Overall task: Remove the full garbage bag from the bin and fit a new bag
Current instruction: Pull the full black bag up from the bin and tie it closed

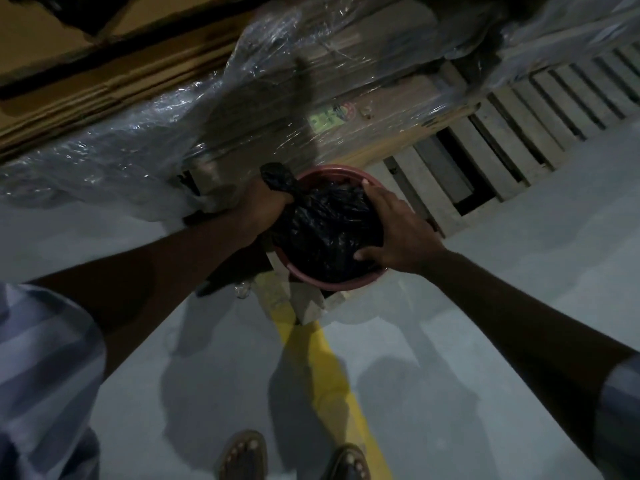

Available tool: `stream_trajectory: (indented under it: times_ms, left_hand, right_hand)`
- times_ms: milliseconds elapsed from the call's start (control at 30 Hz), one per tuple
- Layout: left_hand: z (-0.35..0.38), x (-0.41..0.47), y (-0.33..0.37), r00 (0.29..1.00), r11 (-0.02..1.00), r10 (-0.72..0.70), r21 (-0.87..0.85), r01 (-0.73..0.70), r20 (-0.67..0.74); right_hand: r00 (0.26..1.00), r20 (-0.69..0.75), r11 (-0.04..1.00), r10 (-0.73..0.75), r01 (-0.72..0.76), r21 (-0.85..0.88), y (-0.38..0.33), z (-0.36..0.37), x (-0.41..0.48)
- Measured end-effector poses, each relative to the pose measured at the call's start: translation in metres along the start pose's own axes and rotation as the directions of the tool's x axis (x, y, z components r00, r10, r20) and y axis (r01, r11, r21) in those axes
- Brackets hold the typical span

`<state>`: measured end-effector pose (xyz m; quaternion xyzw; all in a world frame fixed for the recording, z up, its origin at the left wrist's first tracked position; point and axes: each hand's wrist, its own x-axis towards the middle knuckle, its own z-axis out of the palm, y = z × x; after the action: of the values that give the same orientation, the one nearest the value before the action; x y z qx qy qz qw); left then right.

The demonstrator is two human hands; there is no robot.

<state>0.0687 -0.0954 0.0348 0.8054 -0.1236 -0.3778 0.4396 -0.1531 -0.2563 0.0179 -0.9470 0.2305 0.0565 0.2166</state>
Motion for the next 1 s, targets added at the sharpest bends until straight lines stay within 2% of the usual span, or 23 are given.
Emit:
stream_trajectory:
  times_ms: [100,200,233,267,300,333,367,400,433,467,533,567,600,633,667,733,800,900,933,1000]
  left_hand:
    - [0.002,0.0,0.004,0.999,0.995,-0.045,-0.09,0.047,0.021]
    - [-0.005,-0.002,0.001,0.998,0.985,-0.044,-0.167,0.05,0.042]
    - [-0.011,-0.002,-0.002,0.998,0.987,0.029,-0.158,-0.02,0.058]
    - [-0.019,-0.002,-0.006,0.981,0.98,0.173,-0.115,-0.163,0.085]
    - [-0.029,-0.002,-0.011,0.923,0.932,0.361,-0.022,-0.362,0.131]
    - [-0.037,-0.002,-0.016,0.823,0.816,0.532,0.136,-0.561,0.202]
    - [-0.044,-0.004,-0.018,0.704,0.622,0.65,0.331,-0.71,0.288]
    - [-0.049,-0.005,-0.018,0.585,0.375,0.72,0.499,-0.781,0.374]
    - [-0.051,-0.005,-0.018,0.479,0.142,0.75,0.596,-0.791,0.457]
    - [-0.049,-0.005,-0.019,0.389,-0.041,0.744,0.618,-0.785,0.543]
    - [-0.041,-0.005,-0.021,0.25,-0.253,0.664,0.526,-0.812,0.705]
    - [-0.037,-0.004,-0.022,0.205,-0.31,0.618,0.475,-0.823,0.759]
    - [-0.035,-0.002,-0.023,0.197,-0.339,0.572,0.449,-0.827,0.796]
    - [-0.034,0.001,-0.023,0.218,-0.348,0.534,0.447,-0.824,0.817]
    - [-0.034,0.004,-0.021,0.276,-0.339,0.49,0.472,-0.814,0.827]
    - [-0.034,0.009,-0.014,0.434,-0.261,0.402,0.555,-0.789,0.806]
    - [-0.032,0.013,-0.006,0.574,-0.08,0.318,0.625,-0.776,0.754]
    - [-0.032,0.015,0.002,0.716,0.159,0.29,0.706,-0.69,0.635]
    - [-0.031,0.014,0.004,0.76,0.219,0.301,0.734,-0.643,0.577]
    - [-0.031,0.015,0.004,0.795,0.3,0.345,0.744,-0.597,0.498]
  right_hand:
    - [0.985,0.076,0.98,0.156,-0.145,-0.138,-0.005,0.009,0.012]
    - [0.979,-0.016,0.965,0.203,-0.202,-0.168,-0.006,0.006,0.021]
    - [0.977,-0.051,0.965,0.207,-0.212,-0.152,-0.008,0.006,0.021]
    - [0.975,-0.074,0.967,0.21,-0.219,-0.132,-0.011,0.005,0.019]
    - [0.974,-0.092,0.968,0.209,-0.219,-0.12,-0.013,0.004,0.017]
    - [0.973,-0.105,0.969,0.203,-0.215,-0.122,-0.014,0.003,0.016]
    - [0.974,-0.112,0.968,0.198,-0.212,-0.132,-0.013,0.003,0.015]
    - [0.974,-0.118,0.967,0.195,-0.21,-0.141,-0.011,0.002,0.015]
    - [0.973,-0.125,0.965,0.196,-0.214,-0.151,-0.01,0.002,0.015]
    - [0.97,-0.13,0.961,0.204,-0.224,-0.163,-0.008,0.003,0.014]
    - [0.965,-0.141,0.954,0.22,-0.243,-0.177,-0.007,0.005,0.012]
    - [0.963,-0.146,0.951,0.227,-0.252,-0.18,-0.007,0.005,0.011]
    - [0.961,-0.154,0.949,0.23,-0.256,-0.181,-0.007,0.006,0.01]
    - [0.96,-0.157,0.949,0.23,-0.257,-0.183,-0.006,0.006,0.01]
    - [0.961,-0.158,0.949,0.227,-0.255,-0.187,-0.005,0.006,0.01]
    - [0.959,-0.158,0.943,0.235,-0.264,-0.202,-0.002,0.004,0.01]
    - [0.956,-0.166,0.934,0.241,-0.275,-0.229,0.0,0.003,0.009]
    - [0.955,-0.192,0.93,0.224,-0.268,-0.25,-0.001,0.0,0.004]
    - [0.957,-0.196,0.932,0.216,-0.262,-0.252,-0.002,-0.001,0.001]
    - [0.959,-0.207,0.933,0.195,-0.246,-0.263,-0.002,-0.002,-0.004]
